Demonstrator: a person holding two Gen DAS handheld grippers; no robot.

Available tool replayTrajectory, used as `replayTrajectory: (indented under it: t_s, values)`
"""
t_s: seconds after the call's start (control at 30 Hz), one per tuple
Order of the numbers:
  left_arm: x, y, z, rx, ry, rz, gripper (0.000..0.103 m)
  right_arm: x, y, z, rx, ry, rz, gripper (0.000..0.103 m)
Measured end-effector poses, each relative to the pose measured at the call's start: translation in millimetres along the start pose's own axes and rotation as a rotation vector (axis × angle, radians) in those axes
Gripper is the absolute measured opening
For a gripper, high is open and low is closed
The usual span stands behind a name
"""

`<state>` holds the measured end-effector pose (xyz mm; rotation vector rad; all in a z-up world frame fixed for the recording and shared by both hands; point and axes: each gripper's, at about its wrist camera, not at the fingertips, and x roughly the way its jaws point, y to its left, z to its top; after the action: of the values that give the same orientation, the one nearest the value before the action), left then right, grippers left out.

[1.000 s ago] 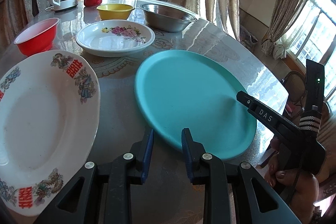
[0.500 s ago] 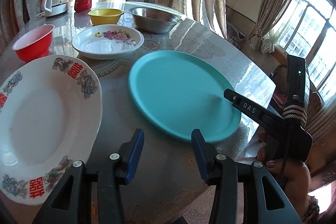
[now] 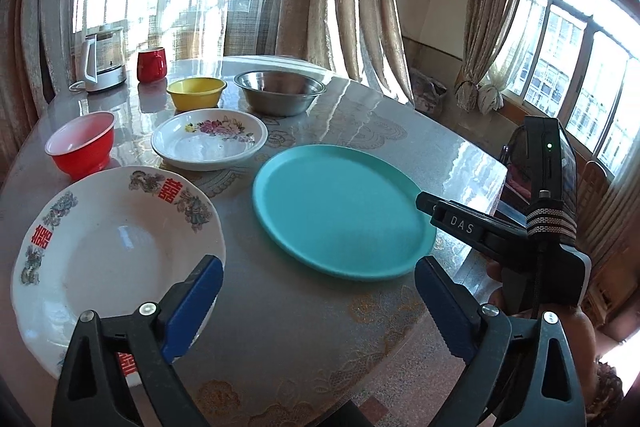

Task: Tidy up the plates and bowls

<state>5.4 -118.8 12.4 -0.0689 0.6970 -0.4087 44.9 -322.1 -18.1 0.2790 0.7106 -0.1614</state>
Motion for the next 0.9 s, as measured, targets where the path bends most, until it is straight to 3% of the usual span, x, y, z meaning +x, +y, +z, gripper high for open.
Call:
replayTrajectory:
  t_s: [0.17, 0.6, 0.8, 0.9]
  values:
    - [-16, 27, 4, -0.045, -0.055, 0.081, 0.1, -12, 13, 0, -0.009, -0.036, 0.047, 0.05]
    - [-47, 128, -1, -0.242, -0.13, 0.302, 0.102, -10, 73, -14, -0.111, 0.003, 0.196, 0.05]
    - [-54, 174, -7, -0.337, -0.168, 0.363, 0.103, -13, 107, -24, -0.174, 0.002, 0.316, 0.051]
    - [-53, 196, -10, -0.383, -0.167, 0.334, 0.103, -11, 126, -28, -0.206, 0.017, 0.374, 0.051]
